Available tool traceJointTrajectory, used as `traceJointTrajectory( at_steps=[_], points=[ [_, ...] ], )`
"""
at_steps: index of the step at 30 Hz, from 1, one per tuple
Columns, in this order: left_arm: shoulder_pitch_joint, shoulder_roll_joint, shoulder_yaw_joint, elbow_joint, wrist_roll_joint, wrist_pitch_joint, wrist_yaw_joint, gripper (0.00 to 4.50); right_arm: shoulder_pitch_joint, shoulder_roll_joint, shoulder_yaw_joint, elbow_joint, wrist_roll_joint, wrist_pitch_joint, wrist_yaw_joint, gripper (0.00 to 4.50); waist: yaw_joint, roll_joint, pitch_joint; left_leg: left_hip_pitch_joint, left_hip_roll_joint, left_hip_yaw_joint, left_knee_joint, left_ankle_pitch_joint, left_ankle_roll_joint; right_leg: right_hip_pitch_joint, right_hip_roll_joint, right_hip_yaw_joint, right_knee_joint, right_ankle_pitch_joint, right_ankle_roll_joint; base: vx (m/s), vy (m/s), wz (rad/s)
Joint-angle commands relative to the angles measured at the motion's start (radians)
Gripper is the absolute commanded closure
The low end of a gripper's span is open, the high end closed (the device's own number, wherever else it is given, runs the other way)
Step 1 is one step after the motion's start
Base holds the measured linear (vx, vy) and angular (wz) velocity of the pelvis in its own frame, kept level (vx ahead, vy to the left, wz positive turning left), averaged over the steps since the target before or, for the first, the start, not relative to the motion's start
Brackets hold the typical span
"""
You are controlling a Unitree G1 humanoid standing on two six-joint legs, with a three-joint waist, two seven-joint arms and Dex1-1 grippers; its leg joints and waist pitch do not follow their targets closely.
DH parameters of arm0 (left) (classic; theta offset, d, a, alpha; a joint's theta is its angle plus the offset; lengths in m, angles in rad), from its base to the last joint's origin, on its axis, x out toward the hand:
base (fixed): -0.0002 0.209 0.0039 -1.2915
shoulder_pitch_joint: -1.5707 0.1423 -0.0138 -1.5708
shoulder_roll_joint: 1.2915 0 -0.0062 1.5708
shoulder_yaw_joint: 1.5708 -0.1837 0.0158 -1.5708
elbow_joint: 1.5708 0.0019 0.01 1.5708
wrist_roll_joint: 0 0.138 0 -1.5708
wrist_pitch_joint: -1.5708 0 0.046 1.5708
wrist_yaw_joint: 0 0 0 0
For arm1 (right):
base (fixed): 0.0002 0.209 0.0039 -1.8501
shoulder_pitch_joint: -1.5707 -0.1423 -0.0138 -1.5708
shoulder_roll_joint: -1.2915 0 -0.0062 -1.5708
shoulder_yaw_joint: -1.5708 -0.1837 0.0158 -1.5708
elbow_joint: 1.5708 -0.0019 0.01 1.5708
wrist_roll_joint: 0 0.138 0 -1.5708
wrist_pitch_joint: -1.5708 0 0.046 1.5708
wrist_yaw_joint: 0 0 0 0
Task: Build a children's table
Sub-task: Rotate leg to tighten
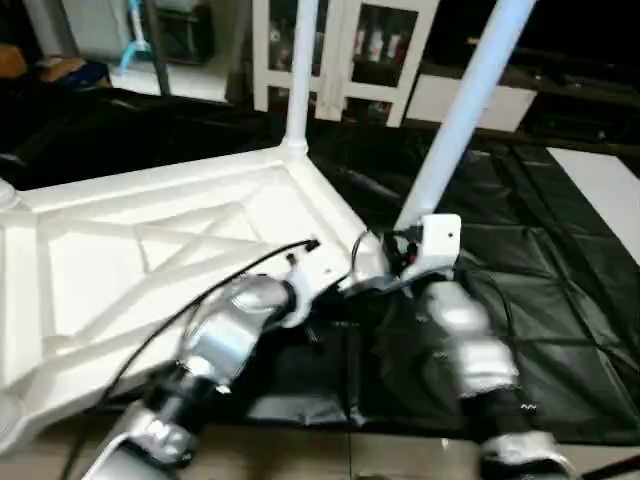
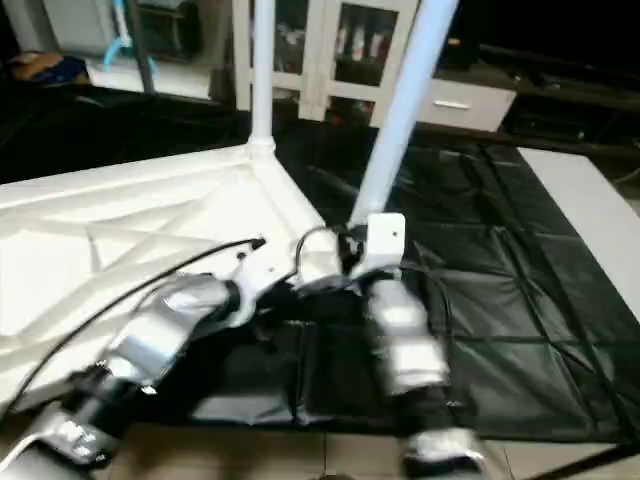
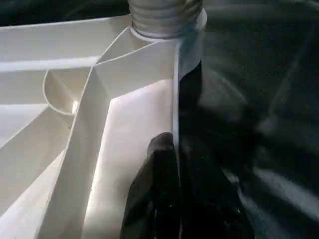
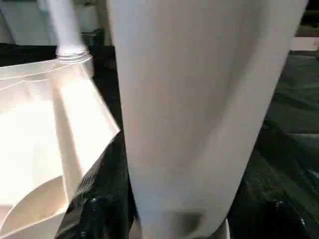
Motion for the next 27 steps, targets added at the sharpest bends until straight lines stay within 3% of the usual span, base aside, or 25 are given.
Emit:
traceJointTrajectory(
  at_steps=[1, 3, 4, 5, 9, 10, 13, 14, 15, 17, 21, 24, 27],
  points=[
    [-0.001, -0.007, 0.001, -0.001, -0.003, -0.015, 0.006, 4.50, -0.005, 0.001, -0.044, 0.084, 0.000, -0.017, 0.028, 2.59, -0.007, 0.017, -0.050, 0.012, 0.047, -0.033, -0.088, -0.371, -0.046, 0.014, -0.060, 0.032, -0.087, -0.323, -0.127, 0.000, 0.000, 0.00],
    [0.003, 0.003, 0.000, -0.004, -0.001, -0.019, -0.002, 4.50, 0.003, 0.009, -0.032, 0.039, 0.037, -0.025, 0.129, 2.59, -0.003, 0.019, -0.051, 0.009, 0.048, -0.031, -0.087, -0.335, -0.028, 0.020, -0.058, 0.033, -0.082, -0.267, -0.136, 0.000, 0.000, 0.00],
    [0.008, 0.013, -0.001, -0.008, -0.003, -0.031, -0.014, 4.50, 0.018, 0.009, -0.026, 0.000, 0.059, -0.026, 0.190, 2.25, -0.003, 0.014, -0.052, 0.005, 0.049, -0.029, -0.086, -0.315, -0.014, 0.024, -0.058, 0.034, -0.079, -0.235, -0.146, 0.000, 0.000, 0.00],
    [0.011, 0.020, -0.002, -0.010, -0.004, -0.039, -0.021, 4.50, 0.026, 0.008, -0.023, -0.020, 0.071, -0.024, 0.222, 1.87, 0.003, 0.016, -0.054, 0.006, 0.050, -0.027, -0.084, -0.281, -0.003, 0.028, -0.060, 0.035, -0.075, -0.196, -0.155, 0.000, 0.000, 0.00],
    [0.038, 0.075, -0.009, -0.027, -0.023, -0.070, -0.087, 4.50, 0.085, -0.037, 0.032, -0.156, 0.087, 0.010, 0.314, 1.79, 0.008, 0.014, -0.054, 0.001, 0.050, -0.024, -0.083, -0.207, 0.030, 0.037, -0.061, 0.035, -0.069, -0.127, -0.178, 0.000, 0.000, 0.00],
    [0.038, 0.075, -0.009, -0.027, -0.023, -0.070, -0.087, 4.50, 0.085, -0.037, 0.032, -0.156, 0.087, 0.010, 0.314, 1.45, 0.008, 0.016, -0.054, 0.002, 0.050, -0.022, -0.081, -0.195, 0.036, 0.036, -0.060, 0.035, -0.068, -0.126, -0.186, 0.000, 0.000, 0.00],
    [0.062, 0.113, -0.017, -0.049, -0.045, -0.091, -0.149, 4.50, 0.108, -0.079, 0.059, -0.195, 0.103, 0.027, 0.385, 1.36, 0.009, 0.016, -0.052, 0.004, 0.052, -0.025, -0.084, -0.209, 0.027, 0.039, -0.060, 0.032, -0.070, -0.166, -0.189, 0.000, 0.000, 0.00],
    [0.088, 0.146, -0.022, -0.075, -0.069, -0.125, -0.209, 4.50, 0.121, -0.130, 0.074, -0.211, 0.104, 0.037, 0.448, 1.28, 0.007, 0.019, -0.049, 0.006, 0.054, -0.024, -0.085, -0.225, 0.021, 0.032, -0.060, 0.034, -0.072, -0.186, -0.191, 0.000, 0.000, 0.00],
    [0.116, 0.182, -0.030, -0.109, -0.096, -0.145, -0.272, 4.50, 0.133, -0.182, 0.071, -0.229, 0.133, 0.072, 0.558, 1.28, 0.007, 0.014, -0.049, 0.004, 0.055, -0.024, -0.085, -0.230, 0.020, 0.035, -0.059, 0.034, -0.072, -0.192, -0.191, 0.000, 0.000, 0.00],
    [0.134, 0.206, -0.034, -0.132, -0.114, -0.156, -0.313, 4.50, 0.140, -0.216, 0.068, -0.242, 0.155, 0.098, 0.635, 1.28, 0.011, 0.018, -0.049, 0.008, 0.057, -0.023, -0.084, -0.227, 0.037, 0.036, -0.060, 0.035, -0.069, -0.167, -0.204, 0.000, 0.000, 0.00],
    [0.155, 0.247, -0.045, -0.159, -0.126, -0.161, -0.363, 4.50, 0.153, -0.310, 0.066, -0.249, 0.175, 0.093, 0.829, 1.28, 0.017, 0.018, -0.047, 0.009, 0.059, -0.019, -0.083, -0.221, 0.049, 0.033, -0.062, 0.036, -0.070, -0.172, -0.222, 0.000, 0.000, 0.00],
    [0.159, 0.263, -0.040, -0.171, -0.139, -0.164, -0.385, 4.50, 0.167, -0.419, 0.071, -0.265, 0.213, 0.099, 1.022, 1.28, 0.025, 0.013, -0.046, 0.011, 0.059, -0.019, -0.082, -0.223, 0.049, 0.033, -0.063, 0.035, -0.072, -0.200, -0.224, 0.000, 0.000, 0.00],
    [0.160, 0.272, -0.038, -0.175, -0.147, -0.170, -0.400, 4.50, 0.169, -0.470, 0.073, -0.276, 0.239, 0.116, 1.097, 1.28, 0.033, 0.011, -0.044, 0.010, 0.059, -0.020, -0.082, -0.233, 0.056, 0.035, -0.065, 0.035, -0.076, -0.238, -0.218, 0.000, 0.000, 0.00]
  ],
)
